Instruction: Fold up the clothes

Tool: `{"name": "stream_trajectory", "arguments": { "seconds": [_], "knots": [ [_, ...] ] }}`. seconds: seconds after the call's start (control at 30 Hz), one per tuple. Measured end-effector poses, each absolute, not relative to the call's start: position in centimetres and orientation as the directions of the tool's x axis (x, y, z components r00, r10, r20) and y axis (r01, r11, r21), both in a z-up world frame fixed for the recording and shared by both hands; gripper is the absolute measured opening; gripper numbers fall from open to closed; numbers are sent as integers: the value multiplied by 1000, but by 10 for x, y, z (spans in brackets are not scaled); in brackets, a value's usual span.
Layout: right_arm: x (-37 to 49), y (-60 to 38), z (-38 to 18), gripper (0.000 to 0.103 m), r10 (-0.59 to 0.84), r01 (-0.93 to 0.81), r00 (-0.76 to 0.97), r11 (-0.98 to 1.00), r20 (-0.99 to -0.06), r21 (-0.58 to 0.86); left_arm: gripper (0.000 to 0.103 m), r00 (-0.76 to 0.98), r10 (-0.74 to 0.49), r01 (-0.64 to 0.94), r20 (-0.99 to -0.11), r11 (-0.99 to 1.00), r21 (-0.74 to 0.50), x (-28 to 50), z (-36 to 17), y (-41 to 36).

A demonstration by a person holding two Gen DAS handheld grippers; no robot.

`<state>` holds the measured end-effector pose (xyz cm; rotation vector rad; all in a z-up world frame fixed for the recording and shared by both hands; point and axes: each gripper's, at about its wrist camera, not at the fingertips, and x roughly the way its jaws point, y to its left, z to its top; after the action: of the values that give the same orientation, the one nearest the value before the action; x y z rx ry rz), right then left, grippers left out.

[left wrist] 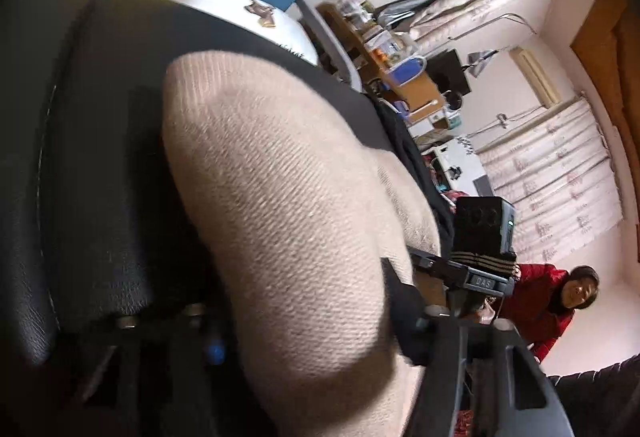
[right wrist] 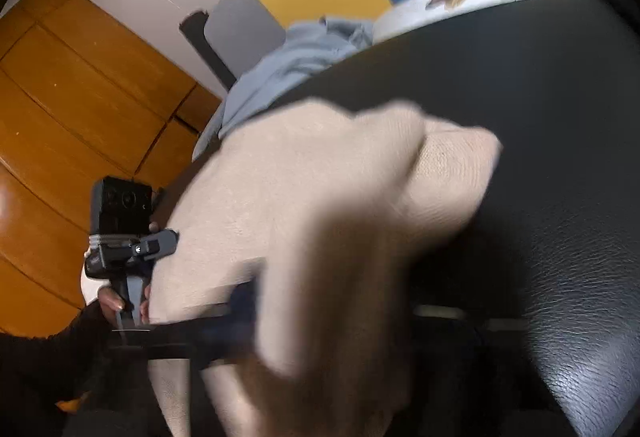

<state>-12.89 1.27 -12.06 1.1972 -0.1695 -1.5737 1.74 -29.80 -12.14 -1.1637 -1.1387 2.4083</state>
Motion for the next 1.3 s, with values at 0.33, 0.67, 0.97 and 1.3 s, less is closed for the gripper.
{"name": "stream_trajectory", "arguments": {
  "seconds": [0.33, 0.67, 0.97, 1.3],
  "knots": [
    [-106, -7, -127, 41, -839, 575, 239, -283, -488, 768, 44, -809, 351, 179, -472, -618, -766, 114, -86, -294],
    [41, -185, -76, 41, -795, 568, 530, 75, -295, 819, 44, -926, -36, 299, -376, -678, -672, 328, 7, -345],
    [199, -422, 68, 41, -603, 590, 754, 450, -260, 670, 44, -825, -512, 530, -240, -554, -642, 530, 95, -446],
    [292, -581, 1, 65, -483, 729, 677, 342, -555, 593, 49, -663, -597, 664, -452, -190, -723, 590, 0, -553]
  ]
}}
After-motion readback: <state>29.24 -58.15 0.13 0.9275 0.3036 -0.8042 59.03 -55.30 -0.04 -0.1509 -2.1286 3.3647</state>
